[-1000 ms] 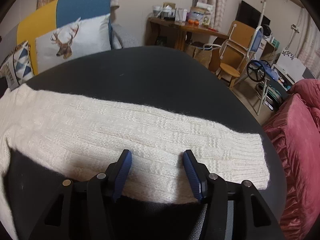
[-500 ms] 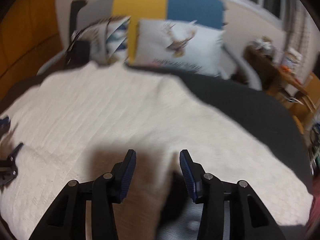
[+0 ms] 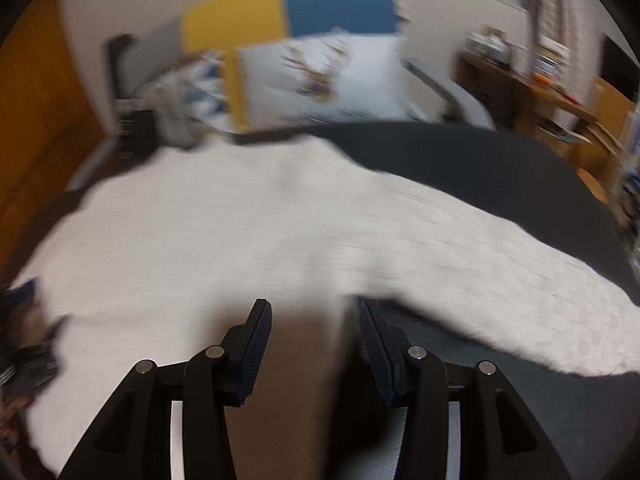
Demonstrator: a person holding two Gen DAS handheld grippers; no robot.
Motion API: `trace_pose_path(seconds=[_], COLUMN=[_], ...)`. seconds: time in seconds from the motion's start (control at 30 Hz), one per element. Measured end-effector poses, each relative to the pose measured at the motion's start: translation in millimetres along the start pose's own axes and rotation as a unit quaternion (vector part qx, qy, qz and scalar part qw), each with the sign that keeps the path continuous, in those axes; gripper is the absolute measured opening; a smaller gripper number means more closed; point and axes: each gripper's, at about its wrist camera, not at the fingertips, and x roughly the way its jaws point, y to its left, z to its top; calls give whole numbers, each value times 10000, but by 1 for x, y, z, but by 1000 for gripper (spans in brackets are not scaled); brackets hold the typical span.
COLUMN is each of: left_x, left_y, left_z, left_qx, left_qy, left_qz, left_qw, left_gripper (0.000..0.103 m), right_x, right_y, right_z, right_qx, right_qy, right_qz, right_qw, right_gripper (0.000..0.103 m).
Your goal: Fold clothes
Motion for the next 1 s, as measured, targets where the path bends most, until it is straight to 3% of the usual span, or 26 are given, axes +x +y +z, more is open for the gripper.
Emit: trace_pose_path(seconds=[0.03,0.17,0.3,0.4,0.53,0.7,0.87,0.93,1.0], left_x=[0,-7,-19,-21,-23,-29,-26,-19,-3], left_y=[3,13,11,2,-10,-13,1,8,14], left_z=[0,3,-1,-6,-12,-15,3,15,32], left_qx=[-70,-417,-454,-231,27,-193,-539,-738,-895], left_qy=[34,246,180,99,-2,44,197,204,331], left_qz=[-71,-395,-488,-375,-224,-246,-705,-747,-599], left_qw=[9999,9980,9976,9990,9997,9995,9959,9943,9936], left_gripper=[83,84,84,84,84,84,84,84,84], right_x=[-8,-11,-23,-25,-24,-24,-24,-26,-16], right_y=[15,76,108,123,118,112,106,97,95], right_z=[-5,-53,-83,-98,-96,-94,-90,-71,-45], right_qx=[-139,-949,-1328,-1764,-1781,-1803,-1805,-1444,-1250], right_qy=[-14,627,705,638,657,680,678,305,189], right_qz=[219,923,1571,1344,1239,1107,983,972,633], right_qw=[9997,9892,9761,9730,9740,9750,9763,9843,9900], right_gripper=[47,47,47,48,51,51,50,50,51])
